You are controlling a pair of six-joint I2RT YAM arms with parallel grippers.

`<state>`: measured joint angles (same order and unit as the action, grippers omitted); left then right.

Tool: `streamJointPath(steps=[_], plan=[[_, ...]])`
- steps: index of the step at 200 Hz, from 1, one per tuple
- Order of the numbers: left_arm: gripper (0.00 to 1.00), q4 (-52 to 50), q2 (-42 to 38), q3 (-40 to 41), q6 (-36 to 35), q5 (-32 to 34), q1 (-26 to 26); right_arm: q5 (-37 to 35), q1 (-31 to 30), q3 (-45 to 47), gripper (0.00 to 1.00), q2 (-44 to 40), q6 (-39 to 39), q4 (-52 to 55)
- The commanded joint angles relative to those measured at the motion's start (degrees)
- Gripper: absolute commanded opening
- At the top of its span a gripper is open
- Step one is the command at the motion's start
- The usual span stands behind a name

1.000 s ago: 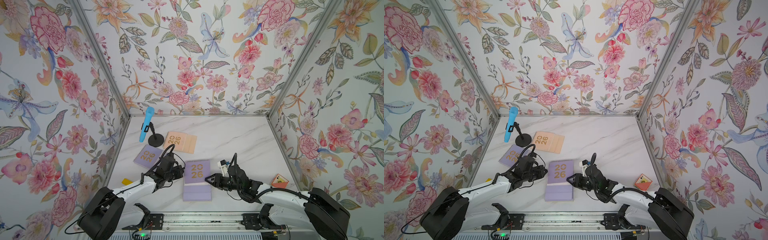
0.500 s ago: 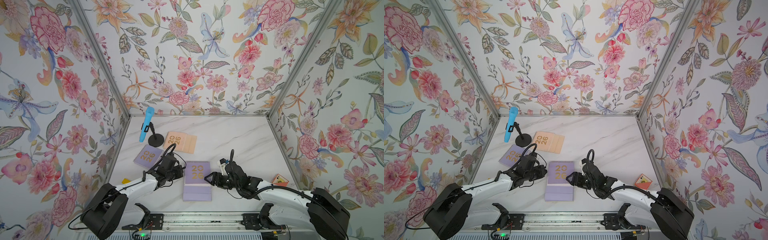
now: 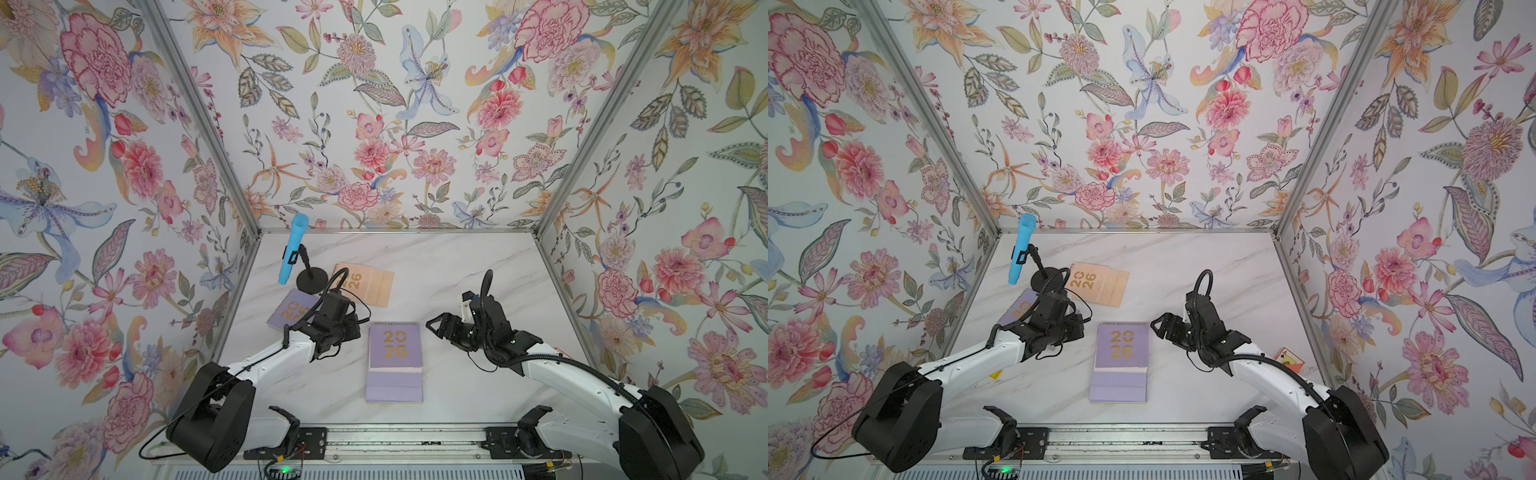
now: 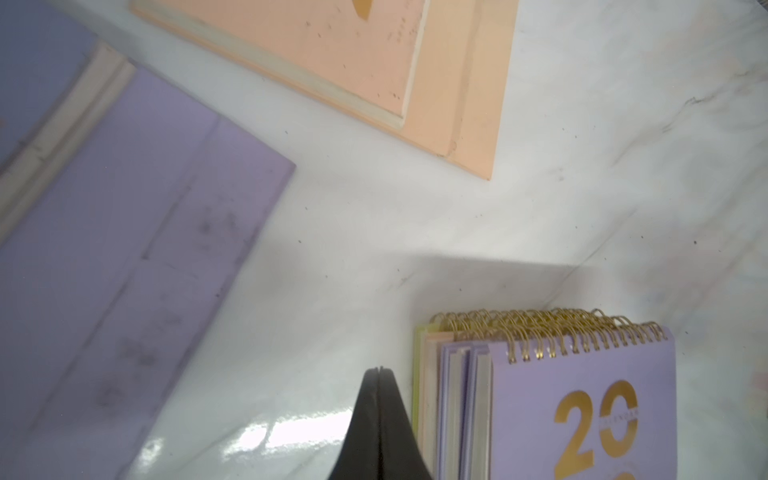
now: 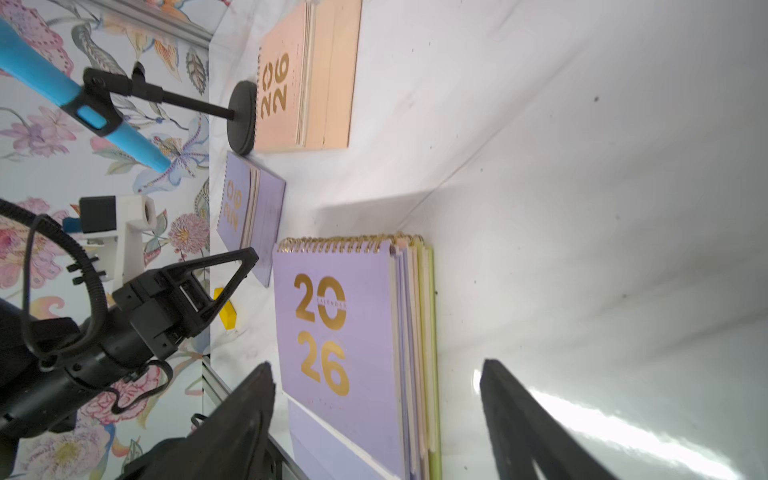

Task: Stack the calendars
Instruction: Place the calendar at the calendar, then adjust the calendar at the center of the board.

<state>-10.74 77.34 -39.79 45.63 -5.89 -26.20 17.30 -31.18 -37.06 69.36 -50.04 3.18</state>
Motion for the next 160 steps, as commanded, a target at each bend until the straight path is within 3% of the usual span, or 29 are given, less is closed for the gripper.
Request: streamJointPath(steps=[1, 33, 108, 160], plan=[[0.00, -4.45, 3.35, -3.89, -6.50, 3.83, 4.02, 4.59, 3.16, -5.65, 0.80, 6.14, 5.17, 1.37], [0.00, -3.19, 8.88, -8.42, -9.53, 2.55, 9.02, 8.40, 6.10, -15.05, 0.81, 16.96, 8.74, 1.48], [0.00, -6.34, 25.83, -22.11, -14.03, 1.50, 14.95, 14.91, 7.98, -37.21, 0.85, 40.21, 10.75, 1.81], [0.00, -6.75, 32.23, -27.44, -15.74, 1.17, 15.84, 16.84, 7.96, -50.76, 0.87, 52.19, 11.70, 4.36]])
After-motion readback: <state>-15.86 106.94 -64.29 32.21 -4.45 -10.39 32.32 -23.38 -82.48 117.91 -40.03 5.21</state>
